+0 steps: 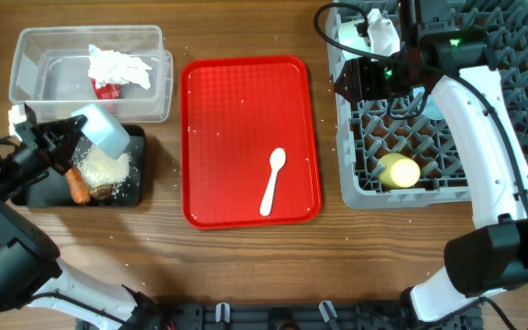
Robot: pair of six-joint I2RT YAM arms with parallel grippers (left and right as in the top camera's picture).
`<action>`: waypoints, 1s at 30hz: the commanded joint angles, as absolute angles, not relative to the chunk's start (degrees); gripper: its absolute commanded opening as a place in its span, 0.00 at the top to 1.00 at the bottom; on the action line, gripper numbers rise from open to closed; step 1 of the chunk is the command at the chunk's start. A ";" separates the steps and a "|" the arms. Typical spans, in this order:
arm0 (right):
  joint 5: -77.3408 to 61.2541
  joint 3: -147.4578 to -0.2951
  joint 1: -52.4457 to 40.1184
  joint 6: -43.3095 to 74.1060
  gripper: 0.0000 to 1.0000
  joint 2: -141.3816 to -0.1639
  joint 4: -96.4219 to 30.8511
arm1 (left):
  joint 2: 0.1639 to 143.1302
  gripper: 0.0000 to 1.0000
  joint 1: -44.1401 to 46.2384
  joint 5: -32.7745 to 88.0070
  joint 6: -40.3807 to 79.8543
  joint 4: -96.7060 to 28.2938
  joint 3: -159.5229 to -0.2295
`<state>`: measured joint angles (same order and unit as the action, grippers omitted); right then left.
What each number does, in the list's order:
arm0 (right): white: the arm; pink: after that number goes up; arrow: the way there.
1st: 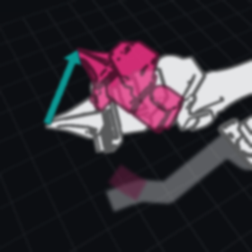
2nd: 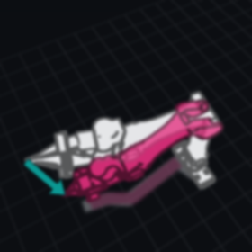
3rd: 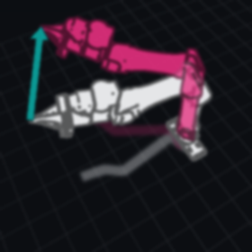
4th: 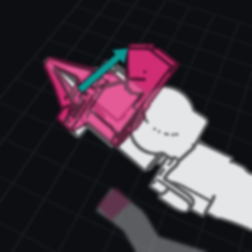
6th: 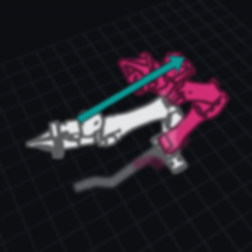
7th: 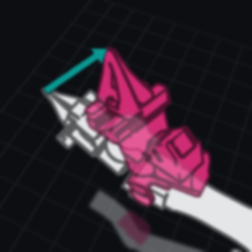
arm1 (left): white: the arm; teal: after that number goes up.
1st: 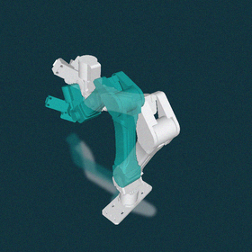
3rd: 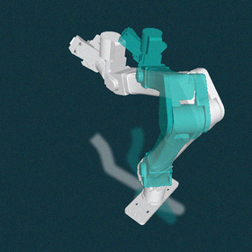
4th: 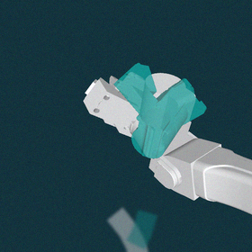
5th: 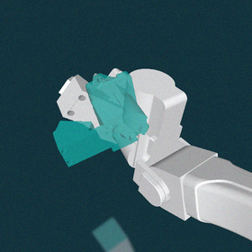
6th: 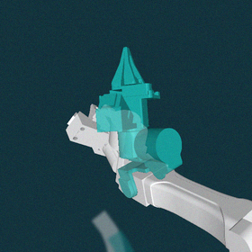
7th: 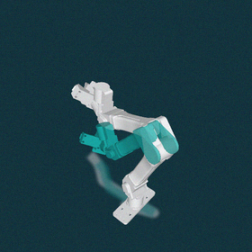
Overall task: Sort waste into correct bins and load items into the dishwasher rack
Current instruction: 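Tip the light-blue bowl over the black tray to pour out the rice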
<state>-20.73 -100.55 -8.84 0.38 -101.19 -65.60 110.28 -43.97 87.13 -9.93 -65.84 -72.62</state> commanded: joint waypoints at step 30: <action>-20.53 -100.92 -9.15 1.63 0.42 -99.85 -64.38 | 103.44 0.96 -34.59 86.54 -18.04 -75.24 -75.42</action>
<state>-20.73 -100.55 -8.84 0.89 -101.19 -64.90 108.79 -40.97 87.92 -14.46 -75.24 -72.69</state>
